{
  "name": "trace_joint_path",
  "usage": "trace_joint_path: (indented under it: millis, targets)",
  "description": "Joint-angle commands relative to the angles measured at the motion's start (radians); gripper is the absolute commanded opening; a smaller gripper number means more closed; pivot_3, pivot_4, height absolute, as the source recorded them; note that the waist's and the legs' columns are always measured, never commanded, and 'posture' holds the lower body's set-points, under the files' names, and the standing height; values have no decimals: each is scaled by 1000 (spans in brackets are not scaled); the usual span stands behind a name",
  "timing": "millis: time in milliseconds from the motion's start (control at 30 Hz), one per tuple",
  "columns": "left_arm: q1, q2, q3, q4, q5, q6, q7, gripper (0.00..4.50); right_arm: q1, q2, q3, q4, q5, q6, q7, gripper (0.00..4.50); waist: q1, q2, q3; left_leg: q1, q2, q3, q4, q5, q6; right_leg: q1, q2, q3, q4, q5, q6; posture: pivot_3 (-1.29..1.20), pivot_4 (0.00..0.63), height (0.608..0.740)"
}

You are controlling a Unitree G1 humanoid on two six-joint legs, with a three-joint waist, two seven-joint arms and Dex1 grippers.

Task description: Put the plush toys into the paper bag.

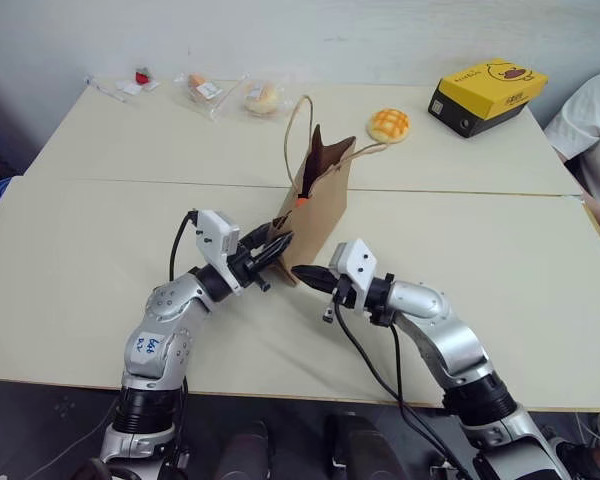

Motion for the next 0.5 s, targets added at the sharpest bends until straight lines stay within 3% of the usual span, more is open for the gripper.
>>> trace_joint_path:
  millis: [33, 200, 300, 500]
  targets:
    - [-56, 66, 71, 17, -99, -6, -132, 62, 61, -64, -102, -124, 51, 1, 15, 0, 1, 0, 0, 0, 0, 0, 0, 0, 0, 0, 0, 0, 0, 0, 0, 0, 150, 740]
    - [-166, 172, 91, 136, -213, 46, -381, 27, 211, -207, -249, -260, 149, 33, 88, 0, 6, 0, 0, 1, 0, -1, 0, 0, 0, 2, 0, -1, -2, 0, 0, 0, 150, 740]
    - [-267, 218, 40, 210, -256, 84, -598, 27, 368, -318, -406, -315, 199, 11, 158, 0, 16, 0, 0, 1, -1, -2, 0, 0, 0, 3, 0, -2, -3, 0, 0, 0, 150, 740]
    - [-353, 218, -56, 278, -282, 102, -907, 27, 643, -416, -696, -316, 233, -80, 274, 0, 16, 0, 0, 3, -1, 0, 0, -1, 2, 6, 0, -1, -3, 0, 0, 0, 150, 740]
